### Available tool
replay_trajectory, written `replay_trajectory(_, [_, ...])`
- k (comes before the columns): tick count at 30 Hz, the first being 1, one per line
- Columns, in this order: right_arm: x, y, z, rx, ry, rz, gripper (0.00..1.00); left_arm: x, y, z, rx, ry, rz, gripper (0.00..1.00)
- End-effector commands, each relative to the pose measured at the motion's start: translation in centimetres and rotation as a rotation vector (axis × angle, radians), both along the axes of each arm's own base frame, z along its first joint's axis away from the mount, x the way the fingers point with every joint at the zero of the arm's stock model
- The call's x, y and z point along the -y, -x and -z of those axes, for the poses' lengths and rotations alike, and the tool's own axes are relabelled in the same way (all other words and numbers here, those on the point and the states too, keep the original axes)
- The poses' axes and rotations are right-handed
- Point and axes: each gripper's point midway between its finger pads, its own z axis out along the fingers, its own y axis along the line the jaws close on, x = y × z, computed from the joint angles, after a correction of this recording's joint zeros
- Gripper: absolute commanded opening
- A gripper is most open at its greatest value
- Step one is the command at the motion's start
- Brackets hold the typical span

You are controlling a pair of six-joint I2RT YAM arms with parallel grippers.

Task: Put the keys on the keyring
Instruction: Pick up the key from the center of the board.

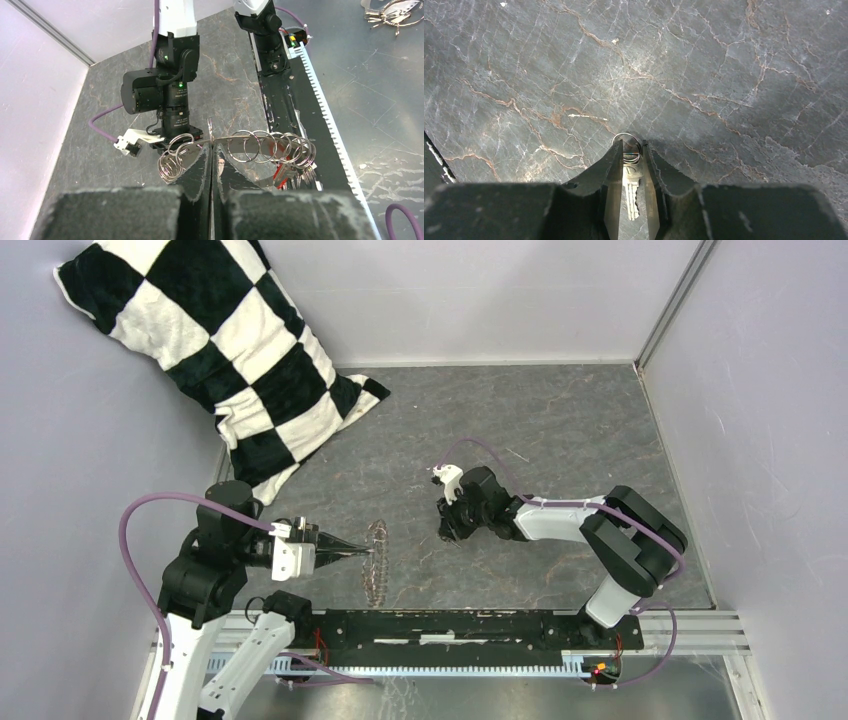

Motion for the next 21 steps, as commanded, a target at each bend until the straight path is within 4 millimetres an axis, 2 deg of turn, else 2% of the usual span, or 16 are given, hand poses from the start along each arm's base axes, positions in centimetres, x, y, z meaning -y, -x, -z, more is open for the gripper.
replay_trajectory(1, [-0.4, -1.1, -0.7, 0.043, 0.004, -0.001, 0.25, -0.1, 0.3, -1.4, 0.051, 0.02, 0.0, 0.02])
replay_trajectory(4, [-0.5, -1.1, -1.0, 0.049, 0.0, -0.001, 0.17, -0.1, 0.3, -1.4, 0.051, 0.02, 0.002, 0.02])
replay_trajectory(7, [-0.7, -1.1, -1.4, 0.056, -0.015, -0.008, 0.03, -0.1, 0.3, -1.5, 0.051, 0.02, 0.0, 0.02])
replay_trajectory(11, [-1.0, -1.2, -3.1, 0.081, -0.048, -0.02, 0.0, 0.0, 0.3, -1.5, 0.046, 0.021, 0.002, 0.02])
replay_trajectory(13, [-1.2, -1.3, -4.8, 0.12, -0.075, -0.032, 0.0, 0.0, 0.5, -1.5, 0.035, 0.026, 0.015, 0.02])
replay_trajectory(16, [-1.3, -1.1, -8.5, 0.211, -0.129, -0.074, 0.0, 0.3, 1.1, -1.2, -0.026, 0.036, 0.055, 0.02])
replay_trajectory(18, [-1.4, -0.6, -11.1, 0.276, -0.16, -0.107, 0.0, 0.5, 1.7, -0.4, -0.128, 0.042, 0.09, 0.02])
replay_trajectory(21, [-1.4, 0.7, -13.5, 0.343, -0.165, -0.155, 0.01, 0.7, 2.4, 1.0, -0.242, 0.047, 0.134, 0.02])
